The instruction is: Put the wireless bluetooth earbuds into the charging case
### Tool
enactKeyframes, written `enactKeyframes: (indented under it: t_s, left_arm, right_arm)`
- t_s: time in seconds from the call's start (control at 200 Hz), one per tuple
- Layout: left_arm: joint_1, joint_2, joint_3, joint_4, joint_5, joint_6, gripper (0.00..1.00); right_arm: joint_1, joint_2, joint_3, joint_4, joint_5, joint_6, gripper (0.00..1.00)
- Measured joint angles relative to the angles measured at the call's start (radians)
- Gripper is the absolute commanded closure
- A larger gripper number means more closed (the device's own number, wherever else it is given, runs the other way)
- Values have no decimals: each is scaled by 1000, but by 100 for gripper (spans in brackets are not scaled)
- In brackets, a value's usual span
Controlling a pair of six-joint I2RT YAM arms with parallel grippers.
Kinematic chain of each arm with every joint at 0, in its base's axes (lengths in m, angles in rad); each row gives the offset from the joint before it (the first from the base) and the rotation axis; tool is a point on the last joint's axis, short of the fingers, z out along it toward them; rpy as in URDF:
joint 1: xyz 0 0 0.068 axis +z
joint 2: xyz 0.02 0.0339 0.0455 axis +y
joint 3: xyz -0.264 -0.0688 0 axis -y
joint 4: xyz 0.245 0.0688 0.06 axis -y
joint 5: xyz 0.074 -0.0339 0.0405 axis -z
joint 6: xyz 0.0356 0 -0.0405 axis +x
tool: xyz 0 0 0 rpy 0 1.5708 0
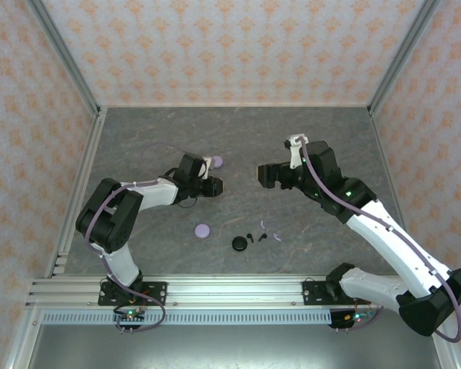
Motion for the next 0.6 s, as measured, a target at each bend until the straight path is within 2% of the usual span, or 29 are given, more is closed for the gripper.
enactKeyframes:
  t_s: [0.065,0.235,0.335,0.601]
  left_arm:
    - [0,0,0,-11,-12,2,53]
    - [0,-18,-2,-27,-37,11,43]
    - [0,-73,-8,-31,-44,14,37]
    - [0,-279,-42,-31,-103,13,26]
  right_arm:
    - [0,-5,-9,-24,-2,0,1]
    - [1,1,-52,-85,-31,11,11]
    - [19,24,-84,-97,-49,40,11]
    - [262,254,-120,-93,-34,123,18]
